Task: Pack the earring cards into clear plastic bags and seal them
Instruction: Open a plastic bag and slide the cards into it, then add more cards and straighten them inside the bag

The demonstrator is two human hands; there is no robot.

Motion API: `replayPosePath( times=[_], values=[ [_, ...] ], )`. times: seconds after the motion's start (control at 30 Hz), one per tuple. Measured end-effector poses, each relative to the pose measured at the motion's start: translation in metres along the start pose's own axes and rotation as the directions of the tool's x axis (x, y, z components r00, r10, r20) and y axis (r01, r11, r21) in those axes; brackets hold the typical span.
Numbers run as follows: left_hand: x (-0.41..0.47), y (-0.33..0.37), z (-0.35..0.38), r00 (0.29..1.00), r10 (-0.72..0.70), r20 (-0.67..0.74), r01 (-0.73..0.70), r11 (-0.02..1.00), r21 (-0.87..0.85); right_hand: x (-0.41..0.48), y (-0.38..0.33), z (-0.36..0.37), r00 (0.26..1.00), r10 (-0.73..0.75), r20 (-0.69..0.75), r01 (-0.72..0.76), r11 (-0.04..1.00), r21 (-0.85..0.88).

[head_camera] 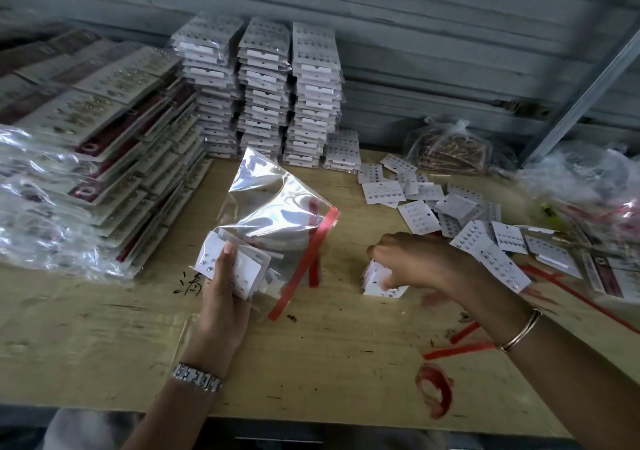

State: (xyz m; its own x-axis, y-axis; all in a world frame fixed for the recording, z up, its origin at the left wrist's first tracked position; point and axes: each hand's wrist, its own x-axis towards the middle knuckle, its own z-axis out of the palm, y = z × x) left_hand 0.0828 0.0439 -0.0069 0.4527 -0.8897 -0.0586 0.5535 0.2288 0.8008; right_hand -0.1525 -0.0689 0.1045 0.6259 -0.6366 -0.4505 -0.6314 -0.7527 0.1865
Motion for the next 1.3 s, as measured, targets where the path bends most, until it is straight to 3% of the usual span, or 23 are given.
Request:
replayPosePath(
  times=[0.27,0.4,0.47,0.53,0.6,0.77,1.1,1.3],
  values=[
    [-0.001,0.003,0.002,1.0,0.001,0.023,-0.001,1.0,0.013,0.002,-0.004,-0.004,1.0,-0.019,-0.013,0.018,0.999,-0.038],
    [-0.005,0.005,0.007,0.997,-0.04,0.07,0.038,0.999,0.03,-0.014,-0.005,-0.014,0.994,-0.08,-0.075,0.091,0.982,0.164],
    [-0.008,0.008,0.011,0.996,-0.05,0.072,0.047,0.998,0.042,-0.026,-0.005,-0.019,0.982,-0.135,-0.133,0.179,0.895,0.409],
    [-0.01,0.01,0.016,0.996,-0.078,0.046,0.076,0.996,0.039,-0.037,-0.012,-0.022,0.967,-0.186,-0.172,0.254,0.73,0.634],
    [-0.012,0.011,0.02,0.994,-0.105,0.016,0.104,0.993,0.049,-0.04,-0.025,-0.017,0.955,-0.209,-0.212,0.296,0.592,0.75],
    [-0.016,0.01,0.027,0.978,-0.192,-0.08,0.195,0.98,0.025,-0.029,-0.041,0.006,0.962,-0.06,-0.265,0.259,0.497,0.828],
    [-0.019,0.007,0.037,0.975,-0.221,0.016,0.221,0.966,-0.133,-0.017,-0.038,0.023,0.936,0.289,-0.201,0.129,0.251,0.959],
    [-0.022,0.006,0.042,0.975,-0.212,0.06,0.217,0.971,-0.1,-0.017,-0.041,0.023,0.908,0.384,-0.167,0.18,0.002,0.984]
  ],
)
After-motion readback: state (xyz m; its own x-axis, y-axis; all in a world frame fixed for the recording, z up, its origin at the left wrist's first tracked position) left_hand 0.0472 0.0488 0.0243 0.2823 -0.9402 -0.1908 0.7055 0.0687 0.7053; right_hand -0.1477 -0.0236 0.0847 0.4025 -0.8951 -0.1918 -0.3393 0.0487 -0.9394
